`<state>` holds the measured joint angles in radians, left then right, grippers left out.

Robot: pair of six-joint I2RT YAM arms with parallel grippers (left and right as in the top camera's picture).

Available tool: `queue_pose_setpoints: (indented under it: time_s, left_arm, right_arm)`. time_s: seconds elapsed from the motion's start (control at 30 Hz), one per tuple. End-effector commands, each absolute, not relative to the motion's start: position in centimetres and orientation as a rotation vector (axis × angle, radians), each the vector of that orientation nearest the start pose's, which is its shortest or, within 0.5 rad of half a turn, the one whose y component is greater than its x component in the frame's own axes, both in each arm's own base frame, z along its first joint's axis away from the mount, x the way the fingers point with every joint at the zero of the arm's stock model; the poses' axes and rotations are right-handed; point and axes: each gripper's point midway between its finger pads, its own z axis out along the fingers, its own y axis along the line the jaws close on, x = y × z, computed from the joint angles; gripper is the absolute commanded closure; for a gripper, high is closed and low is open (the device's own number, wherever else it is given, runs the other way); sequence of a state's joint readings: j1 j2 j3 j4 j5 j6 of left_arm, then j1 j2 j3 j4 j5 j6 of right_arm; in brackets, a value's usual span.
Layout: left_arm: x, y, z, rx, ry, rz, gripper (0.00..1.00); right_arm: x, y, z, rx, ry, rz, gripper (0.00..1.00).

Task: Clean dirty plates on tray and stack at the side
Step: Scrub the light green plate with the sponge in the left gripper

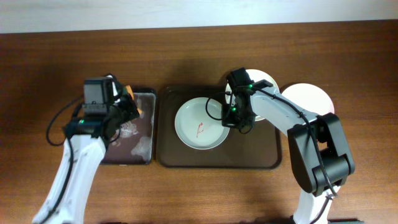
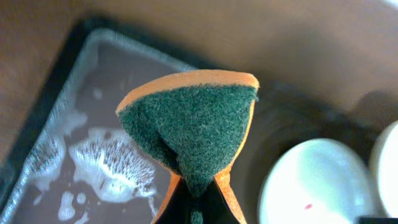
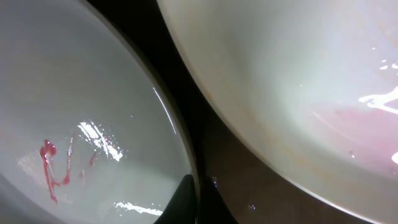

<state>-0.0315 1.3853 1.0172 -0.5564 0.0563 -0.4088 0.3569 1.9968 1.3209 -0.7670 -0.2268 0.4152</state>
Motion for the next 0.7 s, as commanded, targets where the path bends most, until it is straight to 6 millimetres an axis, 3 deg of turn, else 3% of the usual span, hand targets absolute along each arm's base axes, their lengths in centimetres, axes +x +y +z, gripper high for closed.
queue_pose_setpoints:
  time_s: [0.0,0.03,0.1,0.23,0.33,0.4,0.5,0.57,0.67]
  left_arm:
    - [36.1,-2.1,8.9,-0.491,2.647,-0.214,1.00]
    - [35.7,-2.0,7.2,-0.504,2.702,-0.199,1.00]
    - [35.4,-2.0,5.7,-0.483,2.754,-0.183,1.00]
    - [35.5,-2.1,7.3,-0.322,2.789,-0.154,1.00]
    - [36.0,-6.6,10.3,0.096,2.766,-0.401,1.00]
    - [36.3,-9.0,10.9,0.220,2.726,-0.443,1.00]
    - [36.3,-14.2,11.3,0.393,2.658,-0.484,1.00]
    - [36.6,-17.6,10.8,0.356,2.649,-0.547,1.00]
    - [36.5,-21.0,8.6,0.222,2.702,-0.651,1.00]
  right_arm:
    - [34.8,17.1,1.0,0.063,3.083,0.384,0.96]
    - [34.8,17.1,1.0,0.062,3.083,0.384,0.96]
    - [34.8,17.1,1.0,0.063,3.083,0.385,0.96]
    - [34.8,17.1,1.0,0.062,3.083,0.385,0.96]
    - [34.7,17.1,1.0,0.063,3.088,0.383,0.96]
    - [34.7,17.0,0.9,0.064,3.091,0.381,0.96]
    - [34.7,17.0,0.9,0.064,3.091,0.381,0.96]
    - [34.7,17.0,0.9,0.064,3.091,0.381,0.96]
    - [34.6,17.0,0.9,0.064,3.091,0.381,0.96]
